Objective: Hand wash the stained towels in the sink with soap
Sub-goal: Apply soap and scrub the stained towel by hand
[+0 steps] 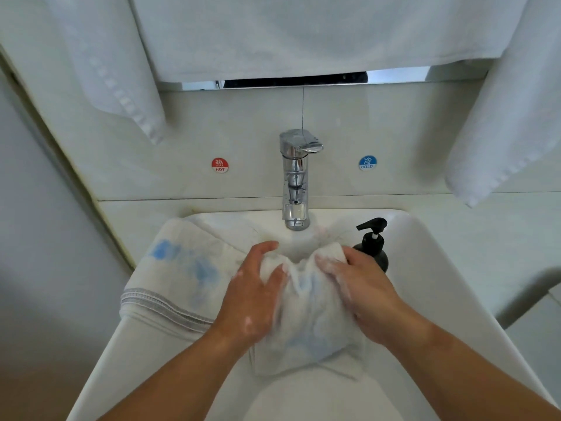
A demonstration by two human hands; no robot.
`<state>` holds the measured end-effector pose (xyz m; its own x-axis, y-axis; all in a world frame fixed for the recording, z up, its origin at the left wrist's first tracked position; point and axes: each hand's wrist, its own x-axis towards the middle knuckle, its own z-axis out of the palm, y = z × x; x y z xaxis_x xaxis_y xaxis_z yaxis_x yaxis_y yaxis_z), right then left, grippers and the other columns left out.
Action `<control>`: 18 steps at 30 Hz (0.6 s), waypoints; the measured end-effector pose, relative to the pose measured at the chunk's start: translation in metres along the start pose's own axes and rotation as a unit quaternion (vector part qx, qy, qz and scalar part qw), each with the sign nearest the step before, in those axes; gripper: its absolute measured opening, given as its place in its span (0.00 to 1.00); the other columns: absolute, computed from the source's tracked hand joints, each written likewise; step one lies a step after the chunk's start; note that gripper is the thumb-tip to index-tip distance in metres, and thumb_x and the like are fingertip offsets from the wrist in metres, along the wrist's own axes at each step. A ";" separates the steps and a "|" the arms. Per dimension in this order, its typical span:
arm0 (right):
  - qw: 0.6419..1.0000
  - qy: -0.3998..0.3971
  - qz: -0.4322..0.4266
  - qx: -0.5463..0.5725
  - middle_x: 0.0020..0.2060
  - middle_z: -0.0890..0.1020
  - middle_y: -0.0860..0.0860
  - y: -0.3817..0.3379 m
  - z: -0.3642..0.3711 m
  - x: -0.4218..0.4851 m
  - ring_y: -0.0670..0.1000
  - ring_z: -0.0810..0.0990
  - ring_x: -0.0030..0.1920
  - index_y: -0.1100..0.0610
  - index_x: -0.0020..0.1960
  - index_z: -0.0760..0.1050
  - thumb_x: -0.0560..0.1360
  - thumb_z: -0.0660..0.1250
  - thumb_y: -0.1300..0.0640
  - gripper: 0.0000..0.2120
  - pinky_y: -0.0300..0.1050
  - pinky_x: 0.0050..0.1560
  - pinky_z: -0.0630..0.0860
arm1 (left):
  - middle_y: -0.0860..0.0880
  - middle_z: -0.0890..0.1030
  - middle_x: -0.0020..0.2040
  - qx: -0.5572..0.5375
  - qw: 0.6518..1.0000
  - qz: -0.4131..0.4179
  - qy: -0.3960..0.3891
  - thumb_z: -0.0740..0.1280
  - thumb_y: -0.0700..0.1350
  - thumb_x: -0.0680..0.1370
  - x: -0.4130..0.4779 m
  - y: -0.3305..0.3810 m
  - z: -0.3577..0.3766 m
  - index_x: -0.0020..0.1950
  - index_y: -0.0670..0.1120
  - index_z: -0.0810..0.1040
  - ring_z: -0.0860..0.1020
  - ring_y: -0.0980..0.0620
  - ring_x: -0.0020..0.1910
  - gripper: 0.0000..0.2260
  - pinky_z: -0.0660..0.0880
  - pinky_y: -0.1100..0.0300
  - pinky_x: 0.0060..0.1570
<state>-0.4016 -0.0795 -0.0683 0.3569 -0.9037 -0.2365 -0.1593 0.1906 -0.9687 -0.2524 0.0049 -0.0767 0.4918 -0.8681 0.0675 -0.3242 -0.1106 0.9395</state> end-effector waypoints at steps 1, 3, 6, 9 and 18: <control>0.997 0.037 -0.050 -0.042 0.44 0.86 0.52 0.001 0.001 0.001 0.55 0.85 0.49 0.54 0.48 0.80 0.81 0.67 0.55 0.06 0.56 0.56 0.81 | 0.58 0.81 0.55 0.032 0.999 0.020 -0.017 0.65 0.50 0.82 -0.003 0.001 0.003 0.64 0.61 0.74 0.78 0.58 0.55 0.12 0.75 0.56 0.61; 0.975 0.098 -0.131 -0.152 0.43 0.81 0.50 0.003 0.005 -0.003 0.54 0.81 0.49 0.54 0.49 0.75 0.82 0.64 0.54 0.05 0.53 0.53 0.78 | 0.60 0.82 0.51 0.042 0.998 0.041 -0.028 0.65 0.50 0.82 -0.010 0.004 0.011 0.62 0.62 0.74 0.78 0.63 0.51 0.10 0.75 0.63 0.55; 0.938 0.097 -0.197 -0.270 0.40 0.77 0.49 0.003 0.011 -0.018 0.52 0.78 0.42 0.52 0.48 0.68 0.82 0.61 0.53 0.05 0.49 0.44 0.74 | 0.61 0.81 0.45 0.043 0.997 0.061 0.028 0.64 0.47 0.82 -0.014 0.010 0.021 0.58 0.61 0.75 0.78 0.66 0.47 0.09 0.71 0.72 0.44; 0.907 0.022 -0.250 -0.339 0.38 0.72 0.44 0.002 0.028 -0.039 0.46 0.74 0.38 0.48 0.50 0.63 0.83 0.59 0.51 0.06 0.40 0.39 0.70 | 0.59 0.81 0.47 0.025 0.994 0.018 0.105 0.63 0.46 0.82 -0.007 0.010 0.021 0.58 0.58 0.75 0.79 0.60 0.50 0.08 0.73 0.65 0.49; 0.928 0.064 -0.139 -0.339 0.45 0.79 0.53 -0.002 0.018 -0.012 0.53 0.77 0.44 0.53 0.51 0.68 0.83 0.57 0.51 0.07 0.47 0.43 0.71 | 0.58 0.78 0.49 0.017 0.993 0.094 0.072 0.63 0.45 0.82 -0.020 0.027 0.023 0.54 0.59 0.75 0.77 0.64 0.50 0.08 0.70 0.73 0.46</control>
<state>-0.3895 -0.0622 -0.0645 0.3647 -0.9286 0.0681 -0.6358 -0.3018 -0.7104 -0.2898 0.0081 -0.0609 0.5290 -0.7973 0.2905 -0.4466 0.0295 0.8942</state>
